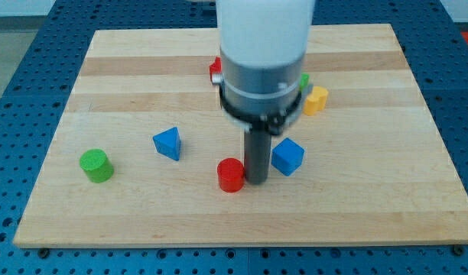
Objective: Move the red circle below the red star
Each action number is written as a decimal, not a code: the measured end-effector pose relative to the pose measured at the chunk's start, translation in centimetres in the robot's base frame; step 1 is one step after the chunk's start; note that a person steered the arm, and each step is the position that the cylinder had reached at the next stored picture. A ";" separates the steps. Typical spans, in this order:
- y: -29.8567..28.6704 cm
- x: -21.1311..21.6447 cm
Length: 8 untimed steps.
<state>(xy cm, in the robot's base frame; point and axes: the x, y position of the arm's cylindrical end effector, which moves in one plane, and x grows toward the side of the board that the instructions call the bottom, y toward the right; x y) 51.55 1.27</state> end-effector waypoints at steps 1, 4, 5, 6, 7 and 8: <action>-0.5 -4.5; 0.6 4.2; 0.6 8.8; -0.7 8.8; -3.2 8.8; -3.2 8.7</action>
<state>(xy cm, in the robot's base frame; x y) 60.25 -1.95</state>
